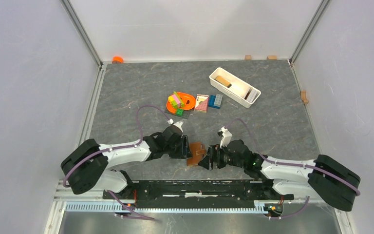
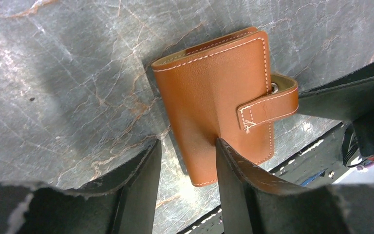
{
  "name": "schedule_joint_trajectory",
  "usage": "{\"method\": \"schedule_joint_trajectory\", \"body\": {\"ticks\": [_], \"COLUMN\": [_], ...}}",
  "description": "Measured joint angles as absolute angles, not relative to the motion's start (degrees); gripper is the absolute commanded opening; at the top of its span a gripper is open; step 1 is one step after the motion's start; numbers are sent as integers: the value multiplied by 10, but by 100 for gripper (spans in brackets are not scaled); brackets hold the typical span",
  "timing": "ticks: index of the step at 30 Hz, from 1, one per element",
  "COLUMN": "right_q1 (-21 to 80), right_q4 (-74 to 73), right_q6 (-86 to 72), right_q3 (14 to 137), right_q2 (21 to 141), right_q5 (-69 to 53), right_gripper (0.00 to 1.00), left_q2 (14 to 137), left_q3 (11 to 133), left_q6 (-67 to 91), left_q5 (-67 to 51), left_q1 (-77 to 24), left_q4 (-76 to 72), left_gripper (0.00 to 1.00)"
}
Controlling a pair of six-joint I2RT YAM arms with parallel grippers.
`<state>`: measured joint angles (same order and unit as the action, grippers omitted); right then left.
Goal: Put the credit cards into the card holder
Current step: Close the card holder at the center of the board.
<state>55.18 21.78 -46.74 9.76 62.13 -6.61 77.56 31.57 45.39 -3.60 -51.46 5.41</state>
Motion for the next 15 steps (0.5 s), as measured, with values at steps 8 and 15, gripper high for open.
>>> {"method": "schedule_joint_trajectory", "body": {"ticks": [8, 15], "right_q1": [566, 572], "right_q4": [277, 326], "right_q6": [-504, -533], "right_q3": [113, 113], "right_q2": [695, 736], "right_q5": [-37, -19], "right_gripper": [73, 63], "left_q2": [797, 806], "left_q3": [320, 319], "left_q6": [453, 453], "left_q5": [-37, -36], "left_q1": [-515, -514], "left_q4": [28, 11], "left_gripper": [38, 35]}}
